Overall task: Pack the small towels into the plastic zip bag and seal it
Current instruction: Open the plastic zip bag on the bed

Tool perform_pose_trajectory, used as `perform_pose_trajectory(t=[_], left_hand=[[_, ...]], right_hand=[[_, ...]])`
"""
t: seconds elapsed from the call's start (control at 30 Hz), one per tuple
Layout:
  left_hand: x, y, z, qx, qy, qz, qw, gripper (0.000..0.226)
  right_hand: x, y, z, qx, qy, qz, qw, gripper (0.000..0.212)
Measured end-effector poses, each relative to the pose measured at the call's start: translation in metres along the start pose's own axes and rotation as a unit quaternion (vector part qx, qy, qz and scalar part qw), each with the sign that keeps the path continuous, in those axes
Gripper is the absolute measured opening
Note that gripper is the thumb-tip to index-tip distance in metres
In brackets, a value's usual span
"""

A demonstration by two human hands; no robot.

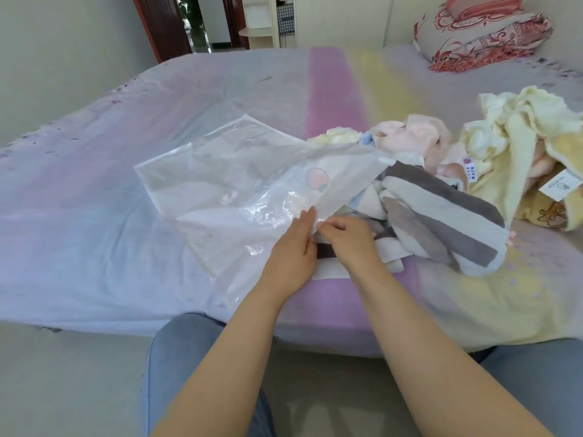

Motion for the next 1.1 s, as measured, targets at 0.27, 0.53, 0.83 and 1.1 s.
perform_pose_trajectory(t=[0.27,0.53,0.83,1.1], left_hand=[[-0.011,0.015,-0.005,-0.023,0.067,-0.048,0.996,0.041],[-0.049,0.015,-0.003,-0.119,-0.216,-0.058,0.968,0.022],[-0.134,0.046,-0.021,-0.109,-0.195,-0.27,0.936,0.032],[-0.224,0.11,-0.049,0.048,0.107,-0.526,0.843,0.036]], right_hand=[[0.005,0.008,-0.005,-0.019,-0.021,-0.018,0.999,0.025],[0.002,0.02,0.0,-0.044,0.096,-0.04,0.994,0.03],[-0.025,0.025,-0.009,0.004,0.14,-0.075,0.987,0.019],[-0.055,-0.01,0.01,-0.008,0.02,-0.091,0.996,0.023]])
Point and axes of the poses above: each hand's wrist, its own y-axis away from the middle knuckle, its own x-axis out of the palm, z = x × y, the point moved 8 cm from there along -y, towards the middle knuckle, and after that the axes turned 15 degrees about z, right-handed, at the moved point
